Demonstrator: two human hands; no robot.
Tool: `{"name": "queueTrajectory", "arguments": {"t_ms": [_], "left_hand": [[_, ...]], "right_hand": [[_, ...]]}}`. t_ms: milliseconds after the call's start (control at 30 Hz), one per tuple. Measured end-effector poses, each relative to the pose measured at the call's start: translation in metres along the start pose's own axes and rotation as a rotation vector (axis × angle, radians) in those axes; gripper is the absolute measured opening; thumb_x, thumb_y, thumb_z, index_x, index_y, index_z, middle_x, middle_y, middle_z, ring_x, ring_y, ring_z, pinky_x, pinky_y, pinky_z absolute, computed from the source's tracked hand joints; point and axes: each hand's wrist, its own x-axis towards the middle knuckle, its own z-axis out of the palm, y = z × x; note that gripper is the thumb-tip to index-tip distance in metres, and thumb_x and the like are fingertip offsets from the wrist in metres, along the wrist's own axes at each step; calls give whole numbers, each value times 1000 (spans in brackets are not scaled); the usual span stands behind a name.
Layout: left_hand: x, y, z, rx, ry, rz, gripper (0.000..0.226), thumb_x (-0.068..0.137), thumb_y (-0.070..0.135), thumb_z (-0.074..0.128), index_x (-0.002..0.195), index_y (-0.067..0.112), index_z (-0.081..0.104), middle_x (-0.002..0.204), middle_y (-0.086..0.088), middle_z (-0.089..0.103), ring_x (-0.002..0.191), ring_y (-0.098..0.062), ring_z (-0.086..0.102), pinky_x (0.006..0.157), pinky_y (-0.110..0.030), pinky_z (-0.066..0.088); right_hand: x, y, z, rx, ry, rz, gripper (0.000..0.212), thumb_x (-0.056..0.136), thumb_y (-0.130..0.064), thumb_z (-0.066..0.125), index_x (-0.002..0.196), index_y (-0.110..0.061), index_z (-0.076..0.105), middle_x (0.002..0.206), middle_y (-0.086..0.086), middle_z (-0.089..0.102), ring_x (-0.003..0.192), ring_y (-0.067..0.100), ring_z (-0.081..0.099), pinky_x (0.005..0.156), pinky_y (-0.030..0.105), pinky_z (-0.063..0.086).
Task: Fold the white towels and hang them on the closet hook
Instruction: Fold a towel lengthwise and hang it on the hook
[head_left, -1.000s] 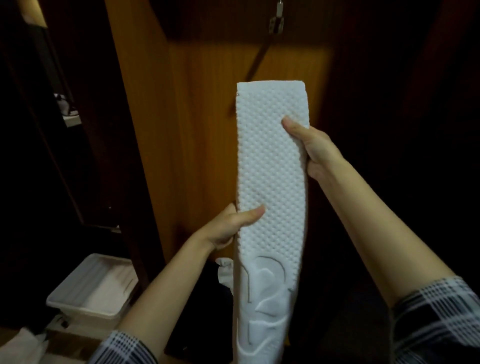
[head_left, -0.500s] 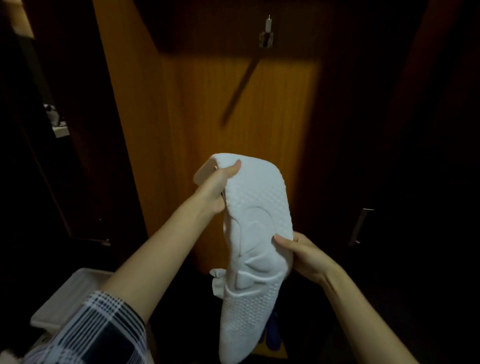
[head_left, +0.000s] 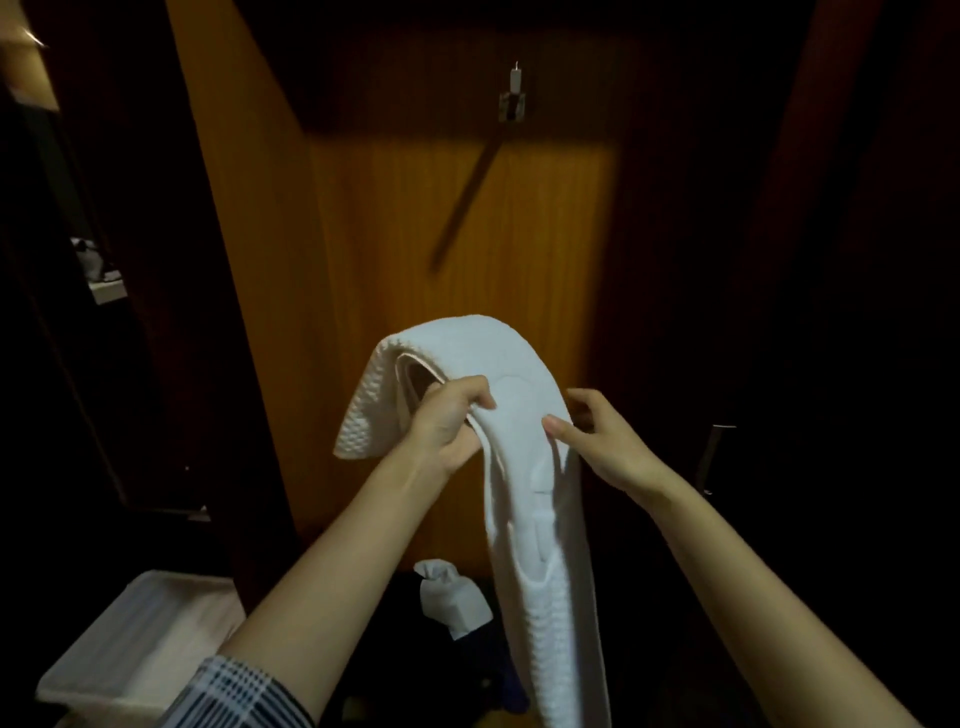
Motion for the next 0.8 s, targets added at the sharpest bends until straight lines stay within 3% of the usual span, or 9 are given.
{"name": "queueTrajectory", "arguments": {"t_ms": [67, 133, 200, 367, 467, 533, 633, 700, 800], "left_hand": [[-1, 3, 19, 10, 47, 54, 39, 76, -20, 34, 105, -1, 53, 95, -10, 59, 92, -28, 58, 80, -36, 49], [0, 8, 36, 35, 90, 108, 41, 78, -18, 37, 115, -3, 47, 99, -8, 55, 94, -25, 55, 81, -33, 46], [1, 12, 52, 63, 125, 159, 41, 80, -14, 41, 120, -8, 43, 104, -9, 51, 99, -24, 50, 83, -33, 42], [4, 29, 77, 162, 135, 273, 14, 85, -3, 54, 95, 0, 45, 95, -8, 48, 95, -20, 51, 85, -34, 39], [1, 43, 86, 171, 160, 310, 34, 90, 6, 56, 120, -2, 43, 120, -10, 51, 117, -23, 48, 98, -34, 37], [0, 52, 91, 185, 206, 346, 47, 90, 7, 55, 133, -2, 35, 136, -13, 44, 127, -25, 43, 103, -33, 34], [-2, 59, 99, 170, 272, 405, 37, 90, 7, 52, 125, 5, 40, 122, -7, 50, 110, -19, 52, 90, -29, 33], [0, 63, 104, 149, 371, 407, 52, 89, 8, 49, 138, 8, 31, 138, -9, 42, 122, -23, 45, 93, -31, 33], [5, 72, 107, 30, 450, 362, 56, 91, 8, 43, 144, 10, 24, 137, -3, 38, 116, -17, 43, 89, -27, 34]], "right_hand": [[-14, 0, 8, -89, 164, 7, 71, 86, -45, 62, 144, -21, 28, 143, 7, 39, 126, 24, 44, 98, 37, 44], [-35, 1, 20, 15, 301, -43, 60, 88, -44, 58, 140, -25, 33, 136, 4, 43, 121, 18, 46, 96, 33, 43], [-57, -1, 38, 168, 317, -97, 51, 89, -45, 54, 135, -27, 38, 126, -3, 43, 116, 12, 44, 94, 28, 38], [-77, -10, 75, 282, 439, -26, 26, 84, -22, 64, 102, -23, 45, 106, -4, 48, 101, 14, 51, 83, 27, 42], [-73, -15, 80, 253, 434, -84, 19, 84, -21, 66, 94, -20, 50, 98, -3, 49, 95, 18, 52, 81, 31, 45], [-67, -21, 85, 168, 420, -143, 30, 81, -24, 69, 104, -19, 52, 104, -4, 45, 103, 15, 47, 86, 28, 41], [-54, -32, 93, 108, 500, -188, 62, 75, -23, 74, 127, -12, 42, 124, 4, 41, 118, 18, 38, 94, 23, 33], [-48, -36, 102, 57, 545, -205, 77, 75, -18, 74, 137, -2, 31, 141, 13, 33, 131, 25, 34, 101, 29, 33], [-48, -23, 115, -14, 607, -254, 73, 81, -10, 68, 141, 0, 29, 149, 6, 25, 136, 31, 34, 101, 31, 37]]}}
